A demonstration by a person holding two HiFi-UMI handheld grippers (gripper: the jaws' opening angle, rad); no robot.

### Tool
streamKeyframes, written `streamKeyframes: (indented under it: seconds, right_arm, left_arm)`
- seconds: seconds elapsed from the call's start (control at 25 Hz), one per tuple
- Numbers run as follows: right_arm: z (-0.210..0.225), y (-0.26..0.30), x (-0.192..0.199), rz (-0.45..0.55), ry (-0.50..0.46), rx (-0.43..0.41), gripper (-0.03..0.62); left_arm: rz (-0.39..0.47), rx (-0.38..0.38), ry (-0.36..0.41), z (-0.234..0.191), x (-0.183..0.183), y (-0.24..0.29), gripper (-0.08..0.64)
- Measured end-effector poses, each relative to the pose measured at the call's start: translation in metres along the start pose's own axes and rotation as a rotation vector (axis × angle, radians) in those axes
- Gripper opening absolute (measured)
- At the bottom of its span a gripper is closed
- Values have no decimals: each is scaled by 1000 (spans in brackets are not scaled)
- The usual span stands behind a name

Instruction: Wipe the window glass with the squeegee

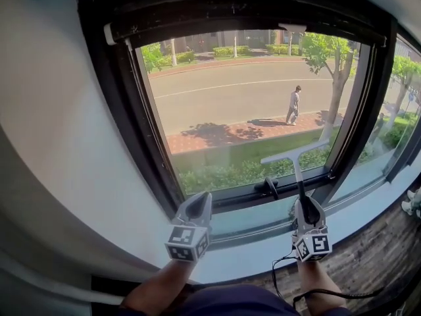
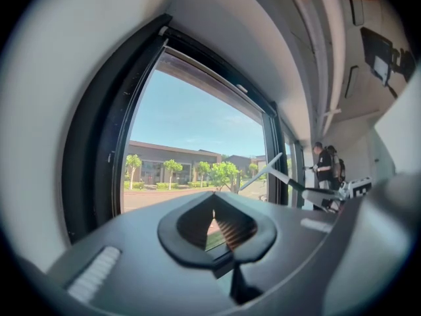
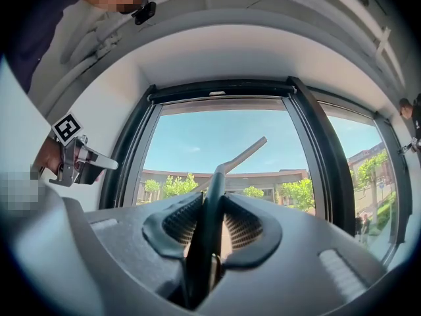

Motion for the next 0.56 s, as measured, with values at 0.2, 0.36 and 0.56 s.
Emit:
streamKeyframes:
  seconds: [0.2, 0.36, 0.56]
  right_arm:
    - [0, 8, 11, -8, 5, -13, 104]
    - [5, 11, 16, -11, 18, -12, 104]
    - [9, 9, 16, -22, 36, -6, 104]
  left_arm:
    - [-2, 11, -15, 1, -1, 10, 5]
    - [-9, -2, -11, 0, 4, 15, 5]
    - [-9, -6, -5, 2, 2, 14, 5]
Point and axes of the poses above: the fingertips, and each gripper's own axes: y forward along the fingers, z to its right, x out of its underside, the point moved 3 cm from there along -y, backward along the fingers, and after that the axes turned 8 degrees about -z, right-handed, at the moved point
